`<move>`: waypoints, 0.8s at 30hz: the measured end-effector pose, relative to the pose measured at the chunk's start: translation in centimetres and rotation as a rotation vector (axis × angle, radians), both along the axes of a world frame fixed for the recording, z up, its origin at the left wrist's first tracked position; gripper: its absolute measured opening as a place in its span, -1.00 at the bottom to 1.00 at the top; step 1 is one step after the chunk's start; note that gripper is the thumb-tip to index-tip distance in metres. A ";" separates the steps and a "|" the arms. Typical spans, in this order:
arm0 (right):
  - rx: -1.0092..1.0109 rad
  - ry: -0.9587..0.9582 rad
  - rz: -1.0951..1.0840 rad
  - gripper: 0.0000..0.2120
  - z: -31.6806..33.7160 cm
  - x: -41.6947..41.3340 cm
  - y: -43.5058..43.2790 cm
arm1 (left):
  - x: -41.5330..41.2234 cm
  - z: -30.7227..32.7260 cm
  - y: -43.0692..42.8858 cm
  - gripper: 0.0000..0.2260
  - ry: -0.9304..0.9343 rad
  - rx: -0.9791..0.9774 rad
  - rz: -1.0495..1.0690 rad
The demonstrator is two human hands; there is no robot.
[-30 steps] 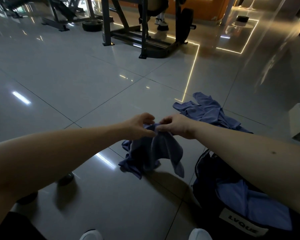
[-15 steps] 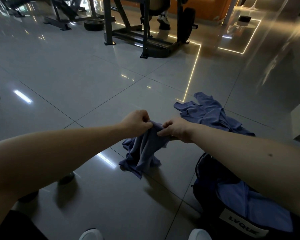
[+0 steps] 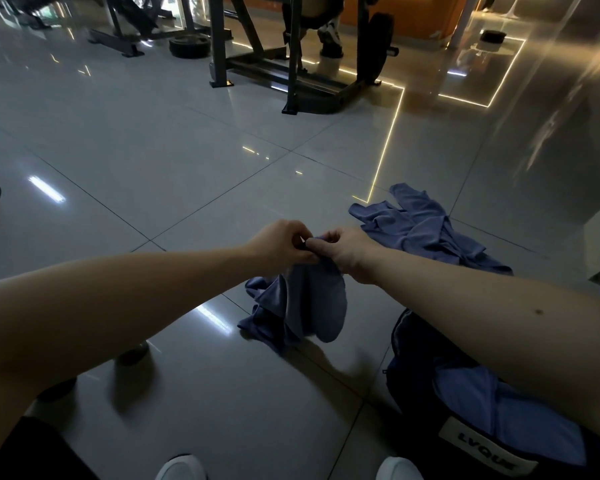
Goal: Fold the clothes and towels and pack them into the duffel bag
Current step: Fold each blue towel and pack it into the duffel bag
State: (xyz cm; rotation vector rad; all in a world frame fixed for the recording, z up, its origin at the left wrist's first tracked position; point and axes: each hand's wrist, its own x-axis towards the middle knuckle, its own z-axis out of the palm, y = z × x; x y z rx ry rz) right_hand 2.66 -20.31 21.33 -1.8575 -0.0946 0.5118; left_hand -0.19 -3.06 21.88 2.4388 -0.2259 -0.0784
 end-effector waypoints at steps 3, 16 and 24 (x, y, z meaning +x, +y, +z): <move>0.094 0.116 0.034 -0.69 -0.2 -0.1 -0.2 | 0.0 0.2 0.2 -0.82 -0.071 0.014 0.023; -0.467 0.208 0.408 -0.80 -4.8 -1.6 -4.1 | 0.6 1.0 1.3 -0.93 -0.178 -0.076 0.199; -0.776 0.145 0.311 -0.76 -2.9 1.5 -7.8 | 1.3 0.8 4.5 -0.89 -0.131 -0.020 0.394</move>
